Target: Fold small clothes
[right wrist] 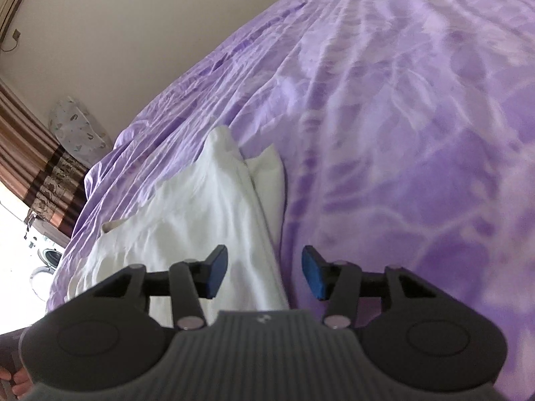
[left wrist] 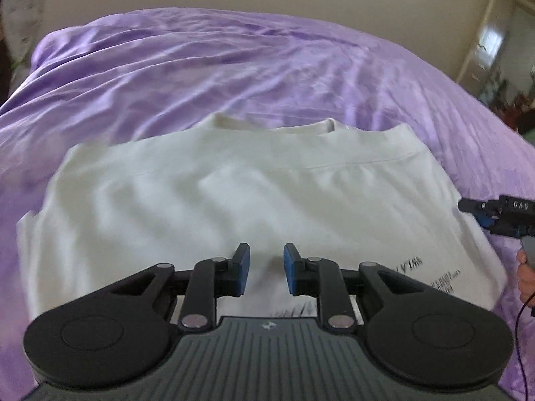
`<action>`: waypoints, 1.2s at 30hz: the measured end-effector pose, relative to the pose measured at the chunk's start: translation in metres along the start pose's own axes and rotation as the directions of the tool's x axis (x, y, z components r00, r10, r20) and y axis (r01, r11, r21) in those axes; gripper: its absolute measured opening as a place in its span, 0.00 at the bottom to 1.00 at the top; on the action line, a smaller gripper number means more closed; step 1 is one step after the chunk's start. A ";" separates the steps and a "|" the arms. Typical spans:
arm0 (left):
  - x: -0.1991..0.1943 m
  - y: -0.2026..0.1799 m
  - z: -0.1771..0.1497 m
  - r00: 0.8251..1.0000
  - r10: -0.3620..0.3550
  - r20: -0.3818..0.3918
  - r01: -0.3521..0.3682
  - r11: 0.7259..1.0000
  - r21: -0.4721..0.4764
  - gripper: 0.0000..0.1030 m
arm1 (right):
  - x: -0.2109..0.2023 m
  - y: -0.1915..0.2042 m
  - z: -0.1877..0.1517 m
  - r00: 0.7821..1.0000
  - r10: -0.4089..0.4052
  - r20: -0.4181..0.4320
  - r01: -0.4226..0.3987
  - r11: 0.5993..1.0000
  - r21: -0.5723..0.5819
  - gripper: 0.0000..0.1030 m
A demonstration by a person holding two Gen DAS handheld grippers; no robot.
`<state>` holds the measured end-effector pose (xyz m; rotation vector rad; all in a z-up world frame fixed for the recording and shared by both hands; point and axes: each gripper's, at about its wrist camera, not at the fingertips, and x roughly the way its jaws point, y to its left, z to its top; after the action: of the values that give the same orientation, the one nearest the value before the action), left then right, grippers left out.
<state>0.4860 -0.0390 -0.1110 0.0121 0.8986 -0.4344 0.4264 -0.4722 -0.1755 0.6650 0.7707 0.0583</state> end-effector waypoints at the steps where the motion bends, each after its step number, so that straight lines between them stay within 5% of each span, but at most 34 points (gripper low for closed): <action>1: 0.011 -0.005 0.005 1.000 0.001 -0.007 -0.001 1.000 0.014 0.24 | 0.005 -0.001 0.003 1.000 0.007 -0.002 -0.007 1.000 0.001 0.46; 11: 0.089 -0.008 0.053 0.999 0.027 -0.037 -0.026 1.000 0.008 0.24 | 0.057 -0.023 0.030 0.997 0.082 -0.011 -0.082 0.995 0.062 0.39; 23: 0.122 -0.020 0.082 0.995 0.095 -0.025 -0.093 0.994 0.054 0.23 | 0.080 -0.029 0.046 0.987 0.159 0.002 -0.158 0.982 0.104 0.32; 27: 0.126 -0.023 0.084 0.994 0.112 -0.010 -0.111 0.992 0.057 0.23 | 0.078 -0.031 0.048 0.982 0.187 0.000 -0.185 0.974 0.127 0.14; 36: 0.078 -0.019 0.096 0.993 0.113 0.038 -0.116 0.990 0.079 0.24 | 0.033 0.062 0.077 0.993 0.093 -0.078 -0.103 0.986 -0.130 0.09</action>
<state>0.5936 -0.1026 -0.1071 0.1296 0.8420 -0.3623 0.5128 -0.4549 -0.1201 0.5750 0.7957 0.2232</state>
